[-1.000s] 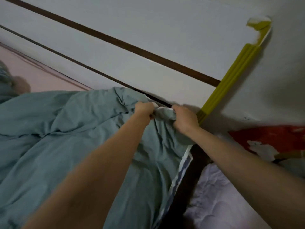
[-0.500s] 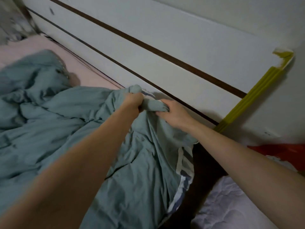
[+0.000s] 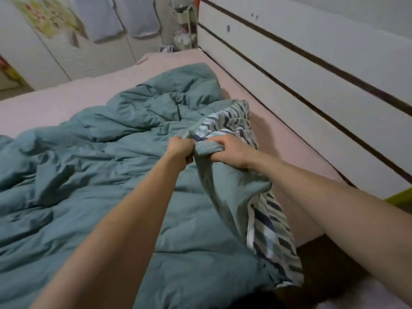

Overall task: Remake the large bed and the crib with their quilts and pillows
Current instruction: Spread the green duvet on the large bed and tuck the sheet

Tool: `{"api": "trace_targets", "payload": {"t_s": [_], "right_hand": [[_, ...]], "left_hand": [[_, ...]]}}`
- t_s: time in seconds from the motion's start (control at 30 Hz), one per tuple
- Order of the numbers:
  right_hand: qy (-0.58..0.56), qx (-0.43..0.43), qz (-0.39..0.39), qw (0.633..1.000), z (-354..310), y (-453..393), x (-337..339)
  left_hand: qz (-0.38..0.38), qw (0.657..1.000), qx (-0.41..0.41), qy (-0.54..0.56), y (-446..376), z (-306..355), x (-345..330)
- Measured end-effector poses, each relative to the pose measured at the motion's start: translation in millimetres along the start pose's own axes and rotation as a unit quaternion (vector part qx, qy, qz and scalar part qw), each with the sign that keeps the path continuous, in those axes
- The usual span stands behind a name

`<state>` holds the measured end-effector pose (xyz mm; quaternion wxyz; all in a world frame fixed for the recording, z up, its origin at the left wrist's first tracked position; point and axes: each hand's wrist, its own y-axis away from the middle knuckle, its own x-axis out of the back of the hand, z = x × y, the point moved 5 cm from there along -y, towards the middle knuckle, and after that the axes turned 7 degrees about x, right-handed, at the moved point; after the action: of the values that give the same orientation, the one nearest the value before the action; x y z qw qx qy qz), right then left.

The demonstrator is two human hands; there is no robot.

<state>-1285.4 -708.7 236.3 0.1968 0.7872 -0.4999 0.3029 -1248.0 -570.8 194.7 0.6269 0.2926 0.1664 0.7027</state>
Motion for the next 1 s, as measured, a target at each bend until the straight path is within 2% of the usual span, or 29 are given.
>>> {"api": "trace_targets", "payload": {"t_s": [0.2,0.33,0.43,0.53,0.6,0.63,0.77,0.87,1.0], "right_hand": [[-0.026,0.011,-0.123,0.992,-74,-23,-136],[-0.014,0.031,-0.188,0.982,-100,-23,-217],[0.044,0.060,-0.201,0.977,-106,-20,-273],[0.083,0.039,-0.209,0.974,-105,-14,-335],[0.075,-0.002,-0.265,0.961,-93,-4,-367],[0.078,-0.003,-0.317,0.945,-92,2,-393],[0.116,0.030,-0.398,0.910,-101,10,-432],[0.104,0.044,-0.408,0.906,-133,-2,-442],[0.068,0.096,-0.392,0.913,-212,-26,-470]], "left_hand": [[0.064,0.997,0.032,-0.029,10,-86,149],[0.123,0.986,0.067,-0.095,21,-147,217],[0.180,0.966,0.078,-0.171,29,-192,251],[0.184,0.964,0.097,-0.169,32,-240,272],[0.161,0.972,0.093,-0.145,29,-261,276],[0.165,0.972,0.103,-0.133,30,-283,289],[0.184,0.956,0.145,-0.174,66,-325,329],[0.229,0.947,0.164,-0.155,97,-340,369],[0.304,0.931,0.173,-0.108,151,-362,437]]}}
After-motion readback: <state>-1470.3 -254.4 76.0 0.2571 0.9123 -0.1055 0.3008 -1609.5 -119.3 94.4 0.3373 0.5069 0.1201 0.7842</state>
